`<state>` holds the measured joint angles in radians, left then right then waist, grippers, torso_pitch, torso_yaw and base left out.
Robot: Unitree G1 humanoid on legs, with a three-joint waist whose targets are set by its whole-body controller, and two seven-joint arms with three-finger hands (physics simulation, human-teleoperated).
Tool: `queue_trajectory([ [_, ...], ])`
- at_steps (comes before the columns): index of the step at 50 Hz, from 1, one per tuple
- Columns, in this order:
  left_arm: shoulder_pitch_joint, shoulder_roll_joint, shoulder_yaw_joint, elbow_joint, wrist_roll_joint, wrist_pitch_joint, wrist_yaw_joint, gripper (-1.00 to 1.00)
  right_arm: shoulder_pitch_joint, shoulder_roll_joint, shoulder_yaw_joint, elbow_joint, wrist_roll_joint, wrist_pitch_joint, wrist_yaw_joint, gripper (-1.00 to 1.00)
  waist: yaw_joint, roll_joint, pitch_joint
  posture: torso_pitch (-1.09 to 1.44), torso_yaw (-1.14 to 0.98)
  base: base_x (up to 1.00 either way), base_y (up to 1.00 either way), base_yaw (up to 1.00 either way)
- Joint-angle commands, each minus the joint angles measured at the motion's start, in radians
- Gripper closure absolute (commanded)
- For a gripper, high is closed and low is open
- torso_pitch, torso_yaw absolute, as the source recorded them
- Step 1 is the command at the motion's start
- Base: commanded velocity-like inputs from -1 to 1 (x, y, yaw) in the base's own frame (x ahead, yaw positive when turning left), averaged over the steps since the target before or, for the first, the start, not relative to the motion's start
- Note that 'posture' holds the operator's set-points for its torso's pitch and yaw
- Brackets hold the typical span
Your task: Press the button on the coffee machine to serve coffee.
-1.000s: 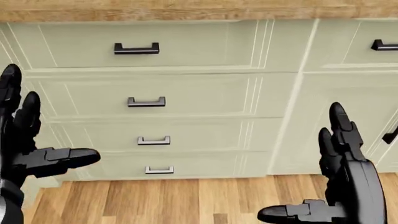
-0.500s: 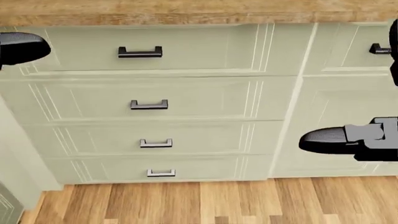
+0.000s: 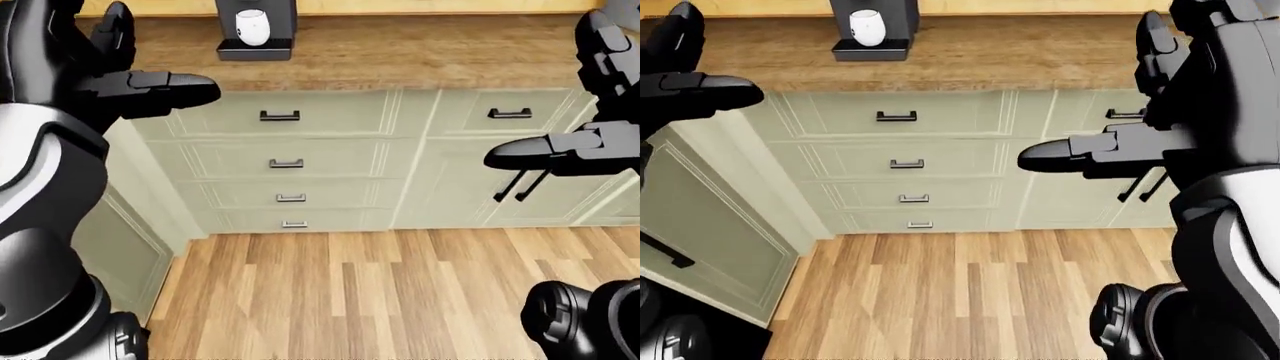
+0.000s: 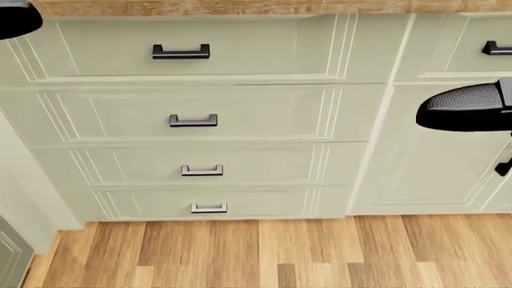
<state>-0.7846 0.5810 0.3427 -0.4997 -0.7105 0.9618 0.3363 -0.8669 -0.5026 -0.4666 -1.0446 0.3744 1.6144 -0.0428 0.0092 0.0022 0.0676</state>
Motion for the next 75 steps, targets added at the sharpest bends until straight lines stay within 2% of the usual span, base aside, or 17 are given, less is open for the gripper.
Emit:
queue_trajectory([
  [1,-0.025,0.014,0.012,-0.014,0.003,-0.029,-0.003,-1.00,-0.024,-0.012,-0.007,-0.003,0.033,0.000,-0.026,-1.00,-0.001,0.002,-0.022,0.00,0.00,0.00,0.00,0.00],
  [14,-0.005,-0.011,0.003,-0.035,0.041,-0.023,-0.030,-1.00,-0.082,-0.070,-0.052,0.046,0.319,0.000,-0.235,-1.00,0.000,-0.001,-0.022,0.00,0.00,0.00,0.00,0.00],
  [15,-0.004,-0.012,0.000,-0.035,0.045,-0.026,-0.033,-1.00,-0.081,-0.066,-0.059,0.049,0.348,0.000,-0.252,-1.00,-0.003,0.002,-0.047,0.00,0.00,0.05,0.00,0.00],
  [28,0.006,-0.021,0.001,-0.041,0.055,-0.032,-0.040,-1.00,-0.043,-0.065,-0.082,0.052,0.474,-0.018,-0.354,-1.00,-0.005,-0.016,-0.016,0.00,0.00,0.23,0.00,0.00],
  [35,0.012,-0.026,0.005,-0.044,0.058,-0.031,-0.043,-1.00,-0.022,-0.072,-0.074,0.062,0.495,-0.047,-0.377,-1.00,-0.022,0.062,-0.029,0.00,0.00,0.26,0.00,0.00],
  [36,0.015,-0.028,0.003,-0.043,0.061,-0.035,-0.045,-1.00,-0.015,-0.073,-0.072,0.063,0.501,-0.053,-0.381,-1.00,-0.008,0.047,-0.021,0.00,0.00,0.26,0.00,0.00],
  [37,0.017,-0.029,0.002,-0.046,0.062,-0.035,-0.044,-1.00,-0.010,-0.076,-0.072,0.064,0.507,-0.058,-0.386,-1.00,-0.015,0.064,-0.017,0.00,0.00,0.27,0.00,0.00],
  [44,0.021,-0.035,-0.001,-0.046,0.073,-0.038,-0.053,-1.00,0.021,-0.097,-0.059,0.085,0.557,-0.109,-0.439,-1.00,0.003,0.013,-0.019,0.00,0.00,0.26,0.00,0.00],
  [48,0.024,-0.039,-0.001,-0.052,0.077,-0.035,-0.054,-1.00,0.041,-0.113,-0.059,0.091,0.601,-0.136,-0.476,-1.00,0.015,-0.063,-0.036,0.00,0.00,0.26,0.00,0.00],
  [49,0.026,-0.041,-0.002,-0.054,0.079,-0.035,-0.055,-1.00,0.051,-0.119,-0.057,0.093,0.613,-0.149,-0.487,-1.00,0.011,-0.052,-0.039,0.00,0.00,0.27,0.00,0.00],
  [51,0.030,-0.043,-0.002,-0.055,0.082,-0.037,-0.057,-1.00,0.063,-0.133,-0.050,0.101,0.641,-0.171,-0.511,-1.00,0.010,-0.070,-0.015,0.00,0.00,0.27,0.00,0.00],
  [59,0.031,-0.045,0.000,-0.056,0.089,-0.035,-0.064,-1.00,0.116,-0.212,-0.027,0.133,0.764,-0.276,-0.613,-1.00,-0.011,-0.010,-0.014,0.00,0.00,0.26,0.00,0.00],
  [62,0.035,-0.050,-0.004,-0.058,0.096,-0.038,-0.067,-1.00,0.132,-0.243,0.013,0.146,0.795,-0.325,-0.654,-1.00,-0.022,0.052,-0.029,0.00,0.00,0.26,0.00,0.00],
  [63,0.036,-0.049,-0.005,-0.061,0.098,-0.037,-0.068,-1.00,0.139,-0.251,0.018,0.148,0.801,-0.338,-0.659,-1.00,-0.025,0.084,-0.063,0.00,0.00,0.26,0.00,0.00],
  [64,0.035,-0.049,-0.004,-0.060,0.100,-0.037,-0.071,-1.00,0.144,-0.258,0.019,0.150,0.808,-0.348,-0.664,-1.00,-0.010,0.048,-0.027,0.00,0.00,0.26,0.00,0.00],
  [65,0.035,-0.050,-0.006,-0.056,0.104,-0.041,-0.074,-1.00,0.147,-0.265,0.018,0.152,0.819,-0.355,-0.672,-1.00,-0.015,0.062,-0.019,0.00,0.00,0.26,0.00,0.00],
  [75,0.044,-0.058,-0.007,-0.064,0.114,-0.040,-0.080,-1.00,0.167,-0.310,0.037,0.161,0.870,-0.408,-0.717,-1.00,0.013,-0.040,-0.025,0.00,0.00,0.26,0.00,0.00],
])
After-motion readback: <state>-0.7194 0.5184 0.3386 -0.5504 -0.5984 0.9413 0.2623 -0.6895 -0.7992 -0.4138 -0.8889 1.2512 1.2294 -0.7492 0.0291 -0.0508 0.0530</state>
